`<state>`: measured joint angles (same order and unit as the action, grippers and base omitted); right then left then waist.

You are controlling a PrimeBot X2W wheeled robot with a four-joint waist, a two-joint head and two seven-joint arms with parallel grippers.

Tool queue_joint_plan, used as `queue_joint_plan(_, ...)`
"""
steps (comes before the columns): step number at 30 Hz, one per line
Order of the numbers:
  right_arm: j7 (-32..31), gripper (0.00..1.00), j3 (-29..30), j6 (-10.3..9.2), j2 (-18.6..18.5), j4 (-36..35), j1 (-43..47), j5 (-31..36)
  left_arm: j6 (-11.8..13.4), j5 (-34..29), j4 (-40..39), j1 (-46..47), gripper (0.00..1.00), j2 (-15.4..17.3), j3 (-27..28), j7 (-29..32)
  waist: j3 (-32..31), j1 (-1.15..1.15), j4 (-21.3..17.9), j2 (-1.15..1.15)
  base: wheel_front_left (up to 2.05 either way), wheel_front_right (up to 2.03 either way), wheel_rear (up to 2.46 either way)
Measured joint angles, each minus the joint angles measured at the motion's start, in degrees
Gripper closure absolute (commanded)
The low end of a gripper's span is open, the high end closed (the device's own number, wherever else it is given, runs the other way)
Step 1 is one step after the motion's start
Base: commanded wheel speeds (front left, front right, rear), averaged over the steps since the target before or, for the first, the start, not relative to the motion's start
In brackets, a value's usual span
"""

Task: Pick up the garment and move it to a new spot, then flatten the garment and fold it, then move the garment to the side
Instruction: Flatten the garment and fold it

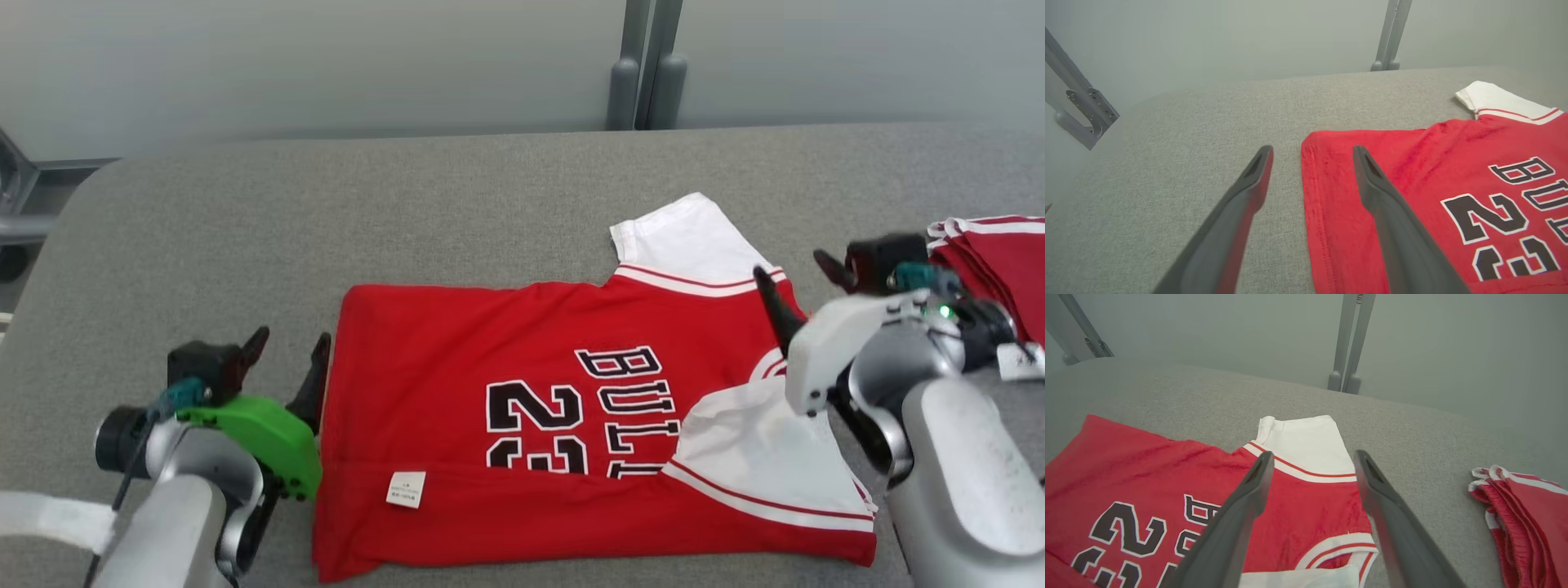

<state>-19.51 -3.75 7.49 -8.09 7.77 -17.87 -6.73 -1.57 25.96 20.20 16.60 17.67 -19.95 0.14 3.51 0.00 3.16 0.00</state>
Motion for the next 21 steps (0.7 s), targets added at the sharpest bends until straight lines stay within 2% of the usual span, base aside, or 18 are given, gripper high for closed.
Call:
queue_joint_plan(4, -6.9, 0.00, -3.1, 0.00, -4.5, 1.1, -10.1, -1.5, -1.5, -1.1, 4.2, 8.6, 0.00, 1.3, -1.5, 5.8, 3.4, 0.00, -0.2, 0.00, 0.00, 0.00, 0.00)
queue_joint_plan(8, -9.5, 0.00, -6.0, 0.00, -8.0, 3.5, -18.9, -2.9, -3.0, -2.0, 8.1, 16.3, 0.00, 2.0, -2.8, 9.1, 7.2, 0.00, -0.4, 0.00, 0.00, 0.00, 0.00)
queue_joint_plan(14, -9.6, 0.00, -8.9, 0.00, -10.8, 8.5, -28.3, -3.4, -4.1, -3.1, 13.5, 25.1, 0.00, 2.0, -4.6, 11.2, 13.1, 0.01, -0.7, 0.00, 0.00, 0.00, 0.00)
queue_joint_plan(21, -7.1, 0.00, -10.2, 0.00, -12.8, 15.1, -35.6, -2.8, -5.1, -2.8, 17.8, 30.5, 0.00, 0.9, -7.0, 13.7, 19.2, 0.01, -0.9, 0.00, 0.00, 0.00, 0.00)
